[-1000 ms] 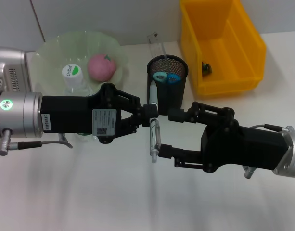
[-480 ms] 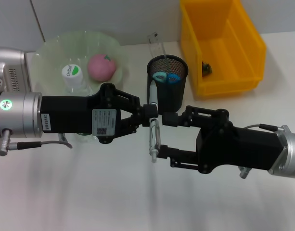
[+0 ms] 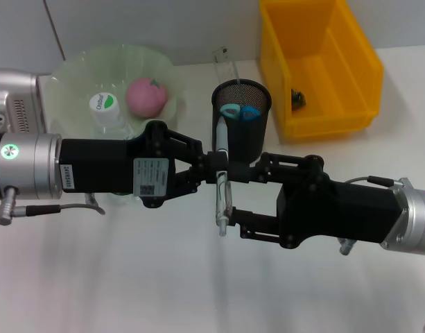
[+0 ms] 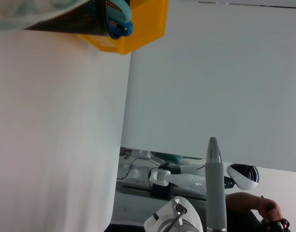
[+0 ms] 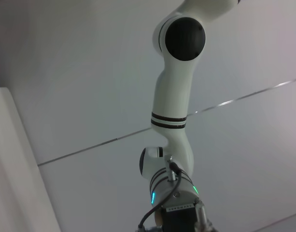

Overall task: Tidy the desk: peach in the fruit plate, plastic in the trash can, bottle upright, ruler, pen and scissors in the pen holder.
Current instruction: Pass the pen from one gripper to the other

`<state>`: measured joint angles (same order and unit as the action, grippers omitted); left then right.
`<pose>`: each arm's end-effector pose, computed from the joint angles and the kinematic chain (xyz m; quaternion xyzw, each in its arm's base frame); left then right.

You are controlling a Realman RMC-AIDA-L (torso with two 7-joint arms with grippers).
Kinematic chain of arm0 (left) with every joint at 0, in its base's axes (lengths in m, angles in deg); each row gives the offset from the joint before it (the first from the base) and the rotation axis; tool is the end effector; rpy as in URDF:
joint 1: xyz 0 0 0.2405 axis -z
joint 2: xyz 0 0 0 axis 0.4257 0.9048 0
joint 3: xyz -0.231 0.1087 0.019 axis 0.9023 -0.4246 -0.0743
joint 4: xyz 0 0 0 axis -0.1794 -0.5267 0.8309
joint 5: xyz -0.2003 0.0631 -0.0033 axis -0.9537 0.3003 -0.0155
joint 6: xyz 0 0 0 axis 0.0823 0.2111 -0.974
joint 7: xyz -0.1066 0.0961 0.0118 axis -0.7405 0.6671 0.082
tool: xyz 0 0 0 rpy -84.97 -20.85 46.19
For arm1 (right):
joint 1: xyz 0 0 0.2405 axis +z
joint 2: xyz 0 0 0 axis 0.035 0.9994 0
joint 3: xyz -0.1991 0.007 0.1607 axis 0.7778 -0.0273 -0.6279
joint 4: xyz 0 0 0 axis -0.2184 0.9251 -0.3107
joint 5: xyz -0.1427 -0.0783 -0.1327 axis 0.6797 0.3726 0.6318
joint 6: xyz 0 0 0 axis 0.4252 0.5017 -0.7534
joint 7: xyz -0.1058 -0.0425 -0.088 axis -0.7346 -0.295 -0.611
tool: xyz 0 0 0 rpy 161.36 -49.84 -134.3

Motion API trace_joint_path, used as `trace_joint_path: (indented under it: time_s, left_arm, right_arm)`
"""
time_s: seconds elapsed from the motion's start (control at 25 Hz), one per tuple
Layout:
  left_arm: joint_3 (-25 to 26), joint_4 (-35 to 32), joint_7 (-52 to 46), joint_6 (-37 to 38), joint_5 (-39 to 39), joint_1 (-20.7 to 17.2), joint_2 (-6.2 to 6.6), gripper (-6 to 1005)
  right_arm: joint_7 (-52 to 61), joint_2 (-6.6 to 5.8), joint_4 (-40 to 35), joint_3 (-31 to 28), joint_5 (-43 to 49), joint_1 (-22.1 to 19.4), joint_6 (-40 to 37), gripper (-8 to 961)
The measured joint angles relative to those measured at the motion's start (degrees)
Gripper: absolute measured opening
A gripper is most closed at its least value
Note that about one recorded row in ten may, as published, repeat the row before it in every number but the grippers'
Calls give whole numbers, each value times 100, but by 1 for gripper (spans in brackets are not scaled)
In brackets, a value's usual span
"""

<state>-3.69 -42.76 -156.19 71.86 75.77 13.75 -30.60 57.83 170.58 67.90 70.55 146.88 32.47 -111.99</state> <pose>-0.1750 0.3357 -0.0173 0.6313 0.7153 0.1944 0.2279 0.2235 0.2698 -0.0343 -0.7228 -0.5110 0.3194 0.3383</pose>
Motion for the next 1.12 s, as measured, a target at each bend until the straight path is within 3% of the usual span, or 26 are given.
trace_joint_path:
  time_s: [0.56, 0.8, 1.0, 1.12]
  left_arm:
    - [-8, 0, 0, 32, 0, -10, -3, 150]
    - [-9, 0, 0, 32, 0, -25, -10, 150]
    - [-9, 0, 0, 32, 0, -38, -12, 151]
    - [-9, 0, 0, 30, 0, -45, -12, 151]
  right_arm:
    - [-181, -3, 131, 71, 11, 92, 147, 530]
    - [-202, 2, 130, 79, 11, 106, 140, 452]
    - [-296, 5, 132, 79, 11, 116, 126, 441]
    - [-337, 6, 145, 80, 11, 117, 129, 359]
